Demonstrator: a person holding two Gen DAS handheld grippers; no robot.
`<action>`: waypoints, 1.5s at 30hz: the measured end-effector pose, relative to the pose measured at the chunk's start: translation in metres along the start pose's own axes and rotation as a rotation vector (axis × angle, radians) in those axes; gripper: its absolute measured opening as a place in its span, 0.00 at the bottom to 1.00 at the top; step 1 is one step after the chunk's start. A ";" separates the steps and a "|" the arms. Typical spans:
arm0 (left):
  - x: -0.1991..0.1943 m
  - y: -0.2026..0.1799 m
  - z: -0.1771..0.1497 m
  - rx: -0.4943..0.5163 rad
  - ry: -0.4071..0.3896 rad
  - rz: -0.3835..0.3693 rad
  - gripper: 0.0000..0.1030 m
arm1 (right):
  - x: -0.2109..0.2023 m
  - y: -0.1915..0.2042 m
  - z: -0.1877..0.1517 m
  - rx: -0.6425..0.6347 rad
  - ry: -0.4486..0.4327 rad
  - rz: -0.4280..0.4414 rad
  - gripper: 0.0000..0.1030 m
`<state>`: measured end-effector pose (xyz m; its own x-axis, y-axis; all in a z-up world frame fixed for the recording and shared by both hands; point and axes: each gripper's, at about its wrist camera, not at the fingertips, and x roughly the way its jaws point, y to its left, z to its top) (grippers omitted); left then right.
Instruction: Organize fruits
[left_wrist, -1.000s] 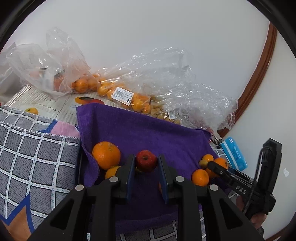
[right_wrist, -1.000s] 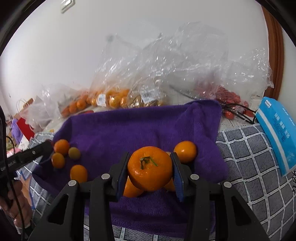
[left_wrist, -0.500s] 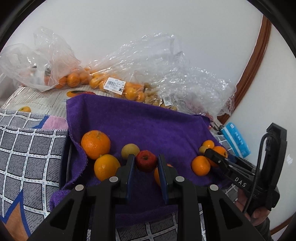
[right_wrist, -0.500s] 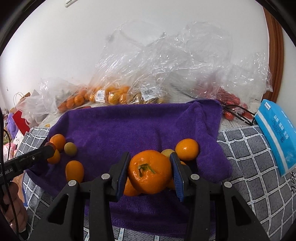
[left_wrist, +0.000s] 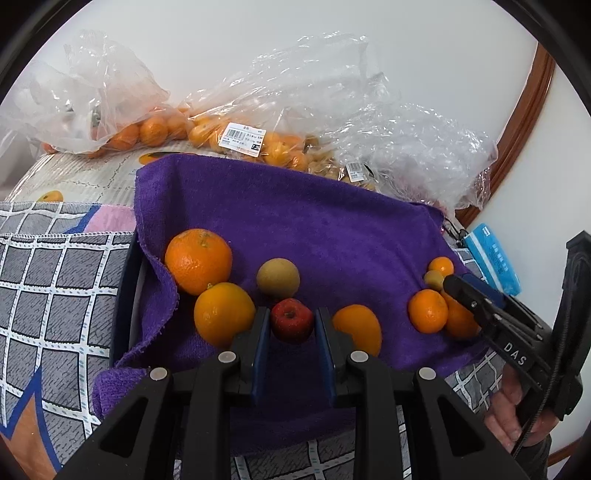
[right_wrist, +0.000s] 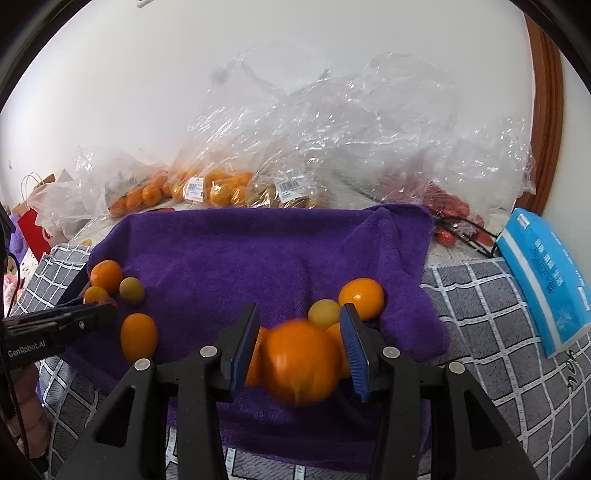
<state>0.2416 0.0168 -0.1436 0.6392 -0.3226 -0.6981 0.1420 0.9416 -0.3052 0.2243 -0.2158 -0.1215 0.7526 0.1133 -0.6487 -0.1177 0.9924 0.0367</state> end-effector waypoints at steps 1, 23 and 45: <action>0.000 -0.001 -0.001 0.005 0.003 0.005 0.23 | 0.000 0.000 0.000 0.001 -0.003 0.003 0.46; -0.008 -0.007 -0.001 0.035 -0.021 0.007 0.40 | -0.022 0.010 0.002 -0.011 -0.061 0.010 0.58; -0.161 -0.069 -0.024 0.116 -0.163 0.200 0.83 | -0.206 0.042 0.001 0.083 -0.066 -0.150 0.82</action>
<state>0.1108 0.0010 -0.0258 0.7751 -0.1187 -0.6206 0.0803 0.9927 -0.0896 0.0645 -0.1971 0.0144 0.7990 -0.0362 -0.6003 0.0509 0.9987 0.0075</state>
